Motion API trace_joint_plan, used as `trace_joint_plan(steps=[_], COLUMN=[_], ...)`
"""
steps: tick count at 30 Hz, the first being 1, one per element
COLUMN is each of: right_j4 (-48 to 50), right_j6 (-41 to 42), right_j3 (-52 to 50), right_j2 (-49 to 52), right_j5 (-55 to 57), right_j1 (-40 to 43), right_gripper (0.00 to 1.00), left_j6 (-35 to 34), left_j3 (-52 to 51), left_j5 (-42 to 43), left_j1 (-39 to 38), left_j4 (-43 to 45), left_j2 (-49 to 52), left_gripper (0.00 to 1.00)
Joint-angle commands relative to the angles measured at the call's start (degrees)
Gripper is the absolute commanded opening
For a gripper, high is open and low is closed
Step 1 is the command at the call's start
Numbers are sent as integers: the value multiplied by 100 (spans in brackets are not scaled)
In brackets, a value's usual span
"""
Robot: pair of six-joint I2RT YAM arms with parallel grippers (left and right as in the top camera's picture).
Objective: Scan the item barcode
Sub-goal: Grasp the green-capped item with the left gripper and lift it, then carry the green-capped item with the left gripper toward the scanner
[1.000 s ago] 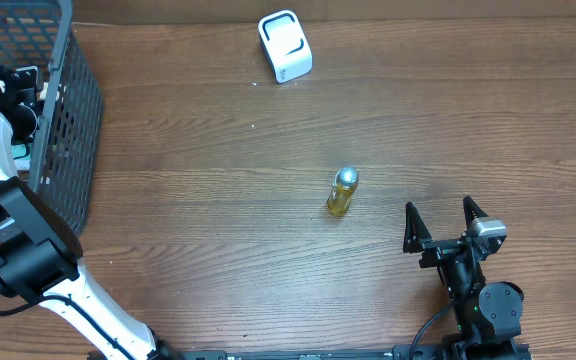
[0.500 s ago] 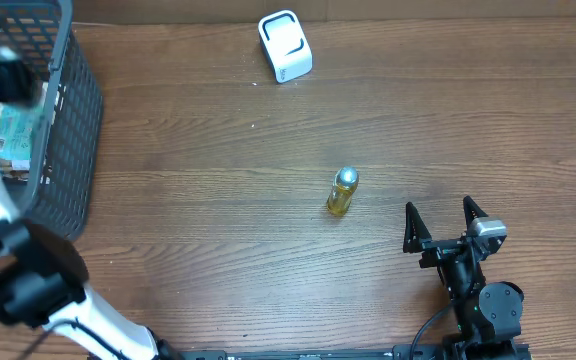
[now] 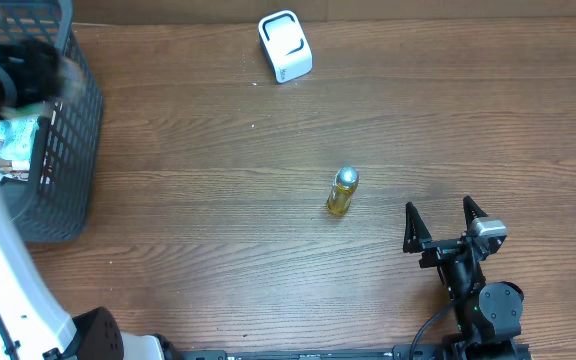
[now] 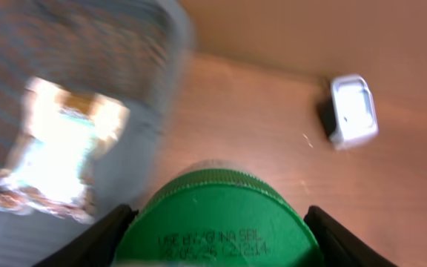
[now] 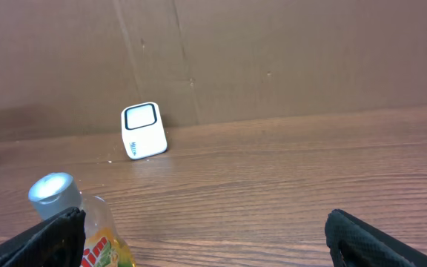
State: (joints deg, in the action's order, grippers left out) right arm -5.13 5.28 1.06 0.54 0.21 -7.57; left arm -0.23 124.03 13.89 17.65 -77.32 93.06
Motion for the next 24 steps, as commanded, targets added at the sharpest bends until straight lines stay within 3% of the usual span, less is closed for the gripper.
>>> trace_joint_plan(steps=[1, 10, 21, 24], right_j4=[28, 28, 28, 28], right_j6=[-42, -42, -42, -42], right_j3=[-61, -61, -61, -61], right_j2=[-31, -31, -31, -31], right_j5=[-35, -35, -35, -35], right_j1=[20, 20, 20, 20], right_gripper=[100, 100, 100, 100], left_j6=[-170, -387, -1360, -1786], left_j3=[-35, -1117, -3689, -4253], left_j5=[79, -52, -647, -1152], left_j1=[-621, -2509, -4197, -4570], left_j4=[-238, -590, 1300, 1919], left_j2=[68, 321, 332, 332], left_gripper=[15, 15, 18, 24])
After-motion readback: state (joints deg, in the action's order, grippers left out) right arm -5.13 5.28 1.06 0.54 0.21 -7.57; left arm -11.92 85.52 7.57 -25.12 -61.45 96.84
